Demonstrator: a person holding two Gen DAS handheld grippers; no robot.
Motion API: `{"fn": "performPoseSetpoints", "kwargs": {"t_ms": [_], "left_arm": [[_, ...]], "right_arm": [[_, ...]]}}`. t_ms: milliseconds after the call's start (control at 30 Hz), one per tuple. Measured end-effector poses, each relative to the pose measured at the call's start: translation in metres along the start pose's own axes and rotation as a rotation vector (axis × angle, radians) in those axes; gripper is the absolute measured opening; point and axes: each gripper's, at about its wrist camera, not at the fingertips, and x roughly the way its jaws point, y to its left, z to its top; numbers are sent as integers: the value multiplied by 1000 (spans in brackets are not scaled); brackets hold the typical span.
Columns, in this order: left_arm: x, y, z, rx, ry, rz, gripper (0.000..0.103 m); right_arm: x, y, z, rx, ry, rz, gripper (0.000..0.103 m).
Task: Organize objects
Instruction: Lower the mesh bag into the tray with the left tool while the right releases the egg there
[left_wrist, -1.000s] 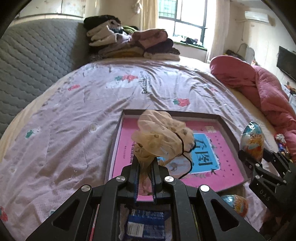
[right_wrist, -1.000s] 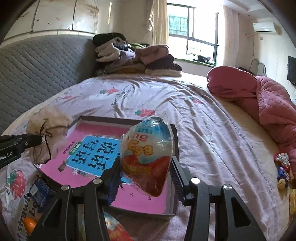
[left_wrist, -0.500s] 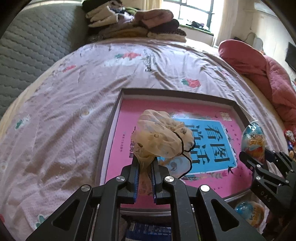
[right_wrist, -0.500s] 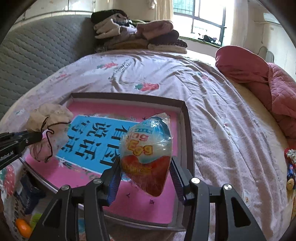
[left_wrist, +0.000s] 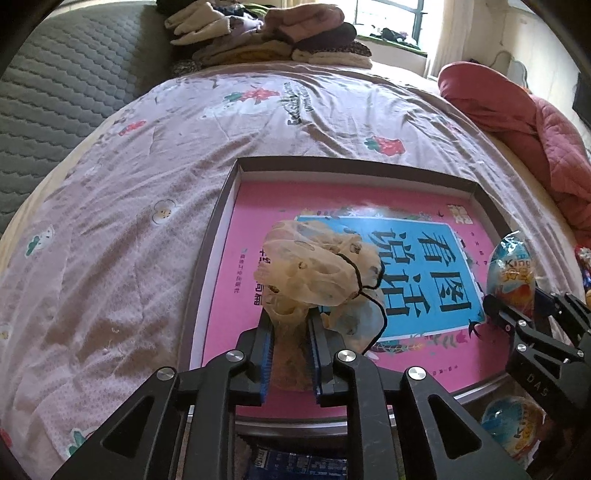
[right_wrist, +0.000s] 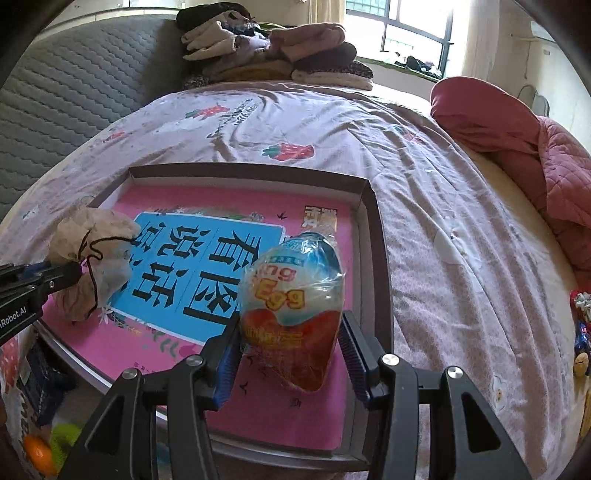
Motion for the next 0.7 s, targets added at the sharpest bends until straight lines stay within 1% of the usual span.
{"fn": "performPoseSetpoints", "kwargs": {"t_ms": [200,300,400,467,700], "left_arm": [[-1,2,0,1,3,-6,26],[-1,3,-1,0,10,-14,29],[-1,4,-1,-1,13,-26,42],[-3,4,-1,3,15,-44,48],[-9,1,-2,26,2,-52,58]], "right_arm": [[3,1,-2,7,18,8,51],[2,2,-3,-1,22,0,51],[1,3,-4,2,29,10,51],[0,4,-5,-3,34,12,51],[-4,2,-7,1,27,-3,52]]}}
